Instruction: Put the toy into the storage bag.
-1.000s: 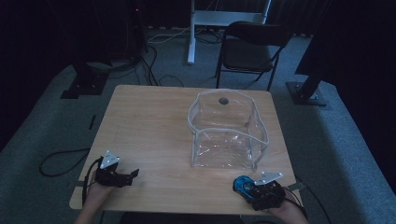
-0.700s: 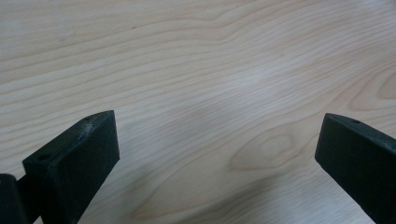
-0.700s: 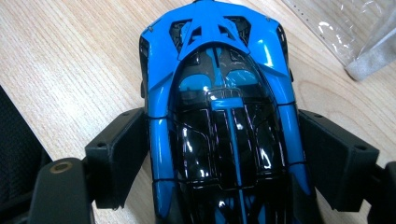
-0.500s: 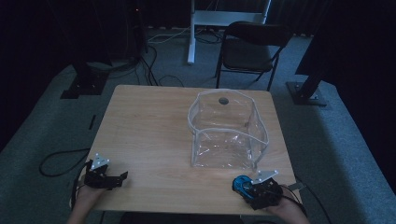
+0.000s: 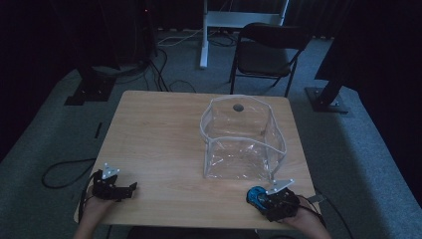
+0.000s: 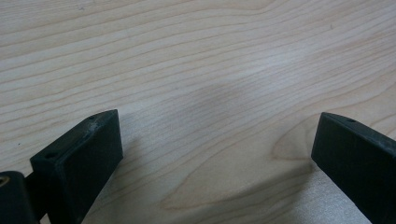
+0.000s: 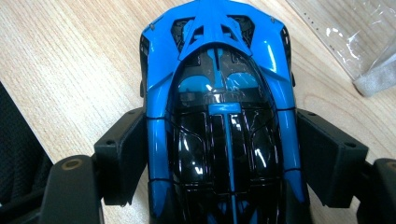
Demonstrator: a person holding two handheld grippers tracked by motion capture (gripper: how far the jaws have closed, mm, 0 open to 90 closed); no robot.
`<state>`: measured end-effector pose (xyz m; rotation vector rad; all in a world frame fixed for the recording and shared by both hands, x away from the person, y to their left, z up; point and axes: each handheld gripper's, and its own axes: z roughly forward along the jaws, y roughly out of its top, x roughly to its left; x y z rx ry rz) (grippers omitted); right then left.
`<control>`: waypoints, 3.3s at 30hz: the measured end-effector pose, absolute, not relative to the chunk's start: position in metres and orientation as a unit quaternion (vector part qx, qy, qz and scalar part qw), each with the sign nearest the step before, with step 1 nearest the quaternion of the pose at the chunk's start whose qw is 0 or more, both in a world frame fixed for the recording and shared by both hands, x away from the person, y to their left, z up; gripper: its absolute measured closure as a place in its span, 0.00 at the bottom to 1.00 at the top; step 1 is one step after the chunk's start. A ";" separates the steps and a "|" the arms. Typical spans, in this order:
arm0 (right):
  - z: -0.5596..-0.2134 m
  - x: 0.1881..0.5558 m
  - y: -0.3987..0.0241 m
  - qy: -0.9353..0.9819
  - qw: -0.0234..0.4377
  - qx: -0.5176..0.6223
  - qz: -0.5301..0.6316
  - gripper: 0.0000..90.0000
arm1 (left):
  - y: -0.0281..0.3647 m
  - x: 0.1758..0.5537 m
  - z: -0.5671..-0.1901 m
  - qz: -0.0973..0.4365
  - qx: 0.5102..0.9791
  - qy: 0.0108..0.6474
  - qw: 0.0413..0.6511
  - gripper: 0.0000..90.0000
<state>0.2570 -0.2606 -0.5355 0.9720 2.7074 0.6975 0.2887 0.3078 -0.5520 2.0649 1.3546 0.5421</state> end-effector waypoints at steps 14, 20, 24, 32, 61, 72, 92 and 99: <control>-0.536 0.258 -0.260 0.912 0.091 0.321 0.238 0.27 | 0.311 0.294 -0.554 0.216 0.767 0.525 0.298 0.00; -0.536 0.258 -0.259 0.909 0.093 0.328 0.240 0.27 | 0.310 0.295 -0.555 0.221 0.763 0.529 0.299 0.00; -0.535 0.260 -0.256 0.910 0.091 0.329 0.235 0.27 | 0.310 0.294 -0.555 0.220 0.763 0.529 0.299 0.00; -0.534 0.261 -0.253 0.909 0.091 0.335 0.231 0.27 | 0.309 0.292 -0.555 0.221 0.760 0.534 0.298 0.00; -0.510 0.258 -0.262 0.889 0.090 0.328 0.306 0.30 | 0.308 0.291 -0.555 0.223 0.759 0.535 0.298 0.00; -0.484 0.254 -0.264 0.874 0.096 0.313 0.360 0.30 | 0.308 0.291 -0.555 0.223 0.759 0.535 0.298 0.00; -0.420 0.243 -0.259 0.850 0.136 0.262 0.436 0.30 | 0.308 0.291 -0.555 0.223 0.758 0.536 0.298 0.00; -0.395 0.242 -0.259 0.837 0.155 0.246 0.463 0.30 | 0.308 0.291 -0.555 0.222 0.758 0.536 0.298 0.00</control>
